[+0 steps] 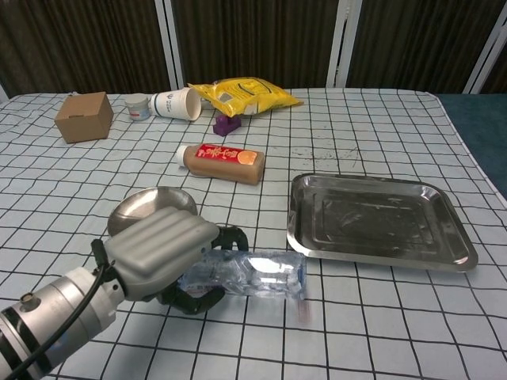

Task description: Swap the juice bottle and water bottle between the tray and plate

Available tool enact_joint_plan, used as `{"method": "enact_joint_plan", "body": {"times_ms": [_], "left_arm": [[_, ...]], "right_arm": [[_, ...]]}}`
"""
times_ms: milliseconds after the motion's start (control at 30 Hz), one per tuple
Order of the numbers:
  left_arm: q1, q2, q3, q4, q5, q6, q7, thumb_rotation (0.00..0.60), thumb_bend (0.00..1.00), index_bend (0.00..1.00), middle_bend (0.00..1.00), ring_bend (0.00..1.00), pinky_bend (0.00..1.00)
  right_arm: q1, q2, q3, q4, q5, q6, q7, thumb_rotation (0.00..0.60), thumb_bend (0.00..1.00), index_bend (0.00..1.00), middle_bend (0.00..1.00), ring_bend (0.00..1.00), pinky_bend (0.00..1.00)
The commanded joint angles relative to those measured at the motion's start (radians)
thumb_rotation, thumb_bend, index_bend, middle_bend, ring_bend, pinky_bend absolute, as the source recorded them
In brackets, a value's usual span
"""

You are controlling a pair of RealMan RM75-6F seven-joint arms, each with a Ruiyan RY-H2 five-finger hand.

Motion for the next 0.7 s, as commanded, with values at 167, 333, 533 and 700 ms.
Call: {"method": "enact_joint_plan", "body": {"times_ms": [167,333,533,700], "left_arm": [[0.005,-0.007,0.01,-0.015,-0.015,-0.018,0.014,0.6,0.42,0.01,0.14,0.1,0.27],[0.01,0.008,0.012,-0.048,-0.013,-0.012,0.02,0.6,0.42,0.0,0.12,0.02,0.17],[0.001,0.067,-0.016,-0.142,0.025,0.029,0.072,0.6,0.42,0.0,0.12,0.02,0.17],[-0.082,0.105,-0.182,-0.077,-0.045,-0.022,0.086,0.6,0.42,0.0,0.13,0.01,0.14]], "right_arm": [[-0.004,0.004,0.002,-0.003,-0.006,-0.003,0.0,0.6,0.24,0.0,0.0,0.0,0.1],[-0.002,0.003,0.004,-0.002,-0.004,-0.018,-0.01,0.6,0.24,0.0,0.0,0.0,0.1],[-0.01,0.01,0.008,-0.009,-0.007,-0.009,-0.006,0.6,0.24,0.0,0.0,0.0,0.1],[-0.002,0.019,0.009,-0.002,0.001,-0.039,0.028,0.6,0.24,0.0,0.0,0.0,0.1]]}}
